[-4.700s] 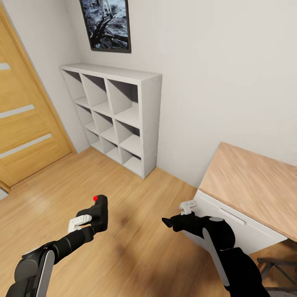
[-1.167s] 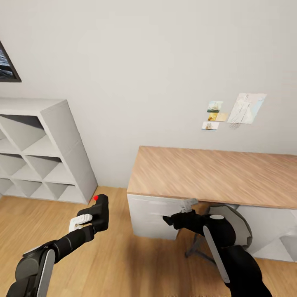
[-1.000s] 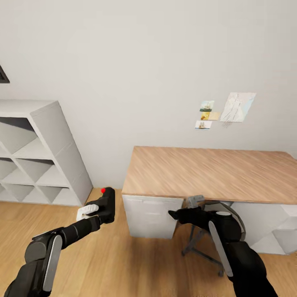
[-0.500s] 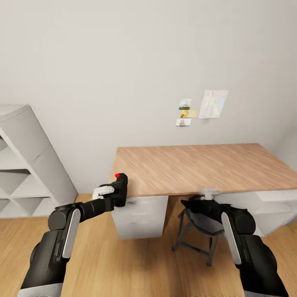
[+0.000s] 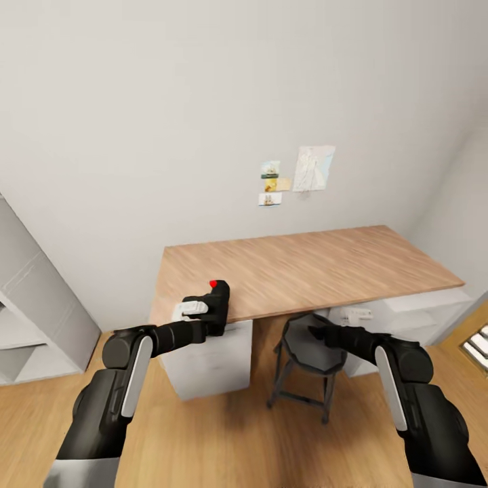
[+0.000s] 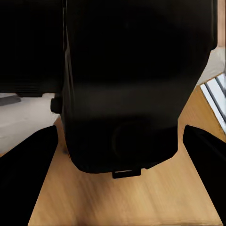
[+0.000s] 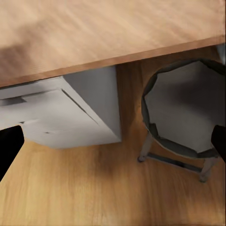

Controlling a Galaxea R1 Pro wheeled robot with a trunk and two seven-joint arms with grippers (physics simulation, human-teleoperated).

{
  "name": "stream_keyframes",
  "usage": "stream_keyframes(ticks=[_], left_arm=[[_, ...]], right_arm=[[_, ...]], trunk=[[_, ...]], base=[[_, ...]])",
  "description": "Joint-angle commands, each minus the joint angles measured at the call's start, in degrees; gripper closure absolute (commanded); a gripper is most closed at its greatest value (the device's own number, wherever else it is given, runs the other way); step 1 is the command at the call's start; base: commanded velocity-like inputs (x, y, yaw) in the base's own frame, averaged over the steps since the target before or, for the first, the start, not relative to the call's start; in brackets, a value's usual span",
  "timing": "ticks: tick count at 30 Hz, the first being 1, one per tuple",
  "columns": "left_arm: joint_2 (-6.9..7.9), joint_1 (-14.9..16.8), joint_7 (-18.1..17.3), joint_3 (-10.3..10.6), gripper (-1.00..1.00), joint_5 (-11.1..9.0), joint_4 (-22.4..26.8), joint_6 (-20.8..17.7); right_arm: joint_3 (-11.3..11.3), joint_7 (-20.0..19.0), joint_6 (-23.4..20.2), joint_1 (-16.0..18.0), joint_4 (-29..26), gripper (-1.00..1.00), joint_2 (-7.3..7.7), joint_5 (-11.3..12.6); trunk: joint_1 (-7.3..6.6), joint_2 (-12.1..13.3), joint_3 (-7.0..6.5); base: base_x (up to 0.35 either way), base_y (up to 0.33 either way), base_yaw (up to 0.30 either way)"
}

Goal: Attach the digital camera to the camera tripod in the bedroom.

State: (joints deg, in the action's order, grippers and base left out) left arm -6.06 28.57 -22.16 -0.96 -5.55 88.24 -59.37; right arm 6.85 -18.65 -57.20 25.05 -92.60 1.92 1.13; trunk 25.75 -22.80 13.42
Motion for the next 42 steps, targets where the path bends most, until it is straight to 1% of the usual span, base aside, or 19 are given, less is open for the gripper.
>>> stream_keyframes(ticks=[1,32,42], left_arm=[[-0.05,0.1,0.2,-0.1,1.0,-0.7,0.0,-0.5],[-0.53,0.7,0.3,0.2,1.0,-0.8,-1.4,-0.4],[-0.58,0.7,0.3,0.2,1.0,-0.8,-1.7,-0.4]], right_arm=[[0.0,-0.1,-0.3,0.1,0.0,-1.0,0.02,0.1],[0.5,-0.1,-0.4,0.3,0.0,-1.0,0.1,0.1],[0.5,-0.1,-0.4,0.4,0.0,-1.0,0.1,0.1]], trunk=[[0.03,-0.1,0.11],[0.03,-0.1,0.1],[0.03,-0.1,-0.18]], base=[[0.0,0.0,-0.267],[0.0,0.0,-0.267],[0.0,0.0,-0.264]])
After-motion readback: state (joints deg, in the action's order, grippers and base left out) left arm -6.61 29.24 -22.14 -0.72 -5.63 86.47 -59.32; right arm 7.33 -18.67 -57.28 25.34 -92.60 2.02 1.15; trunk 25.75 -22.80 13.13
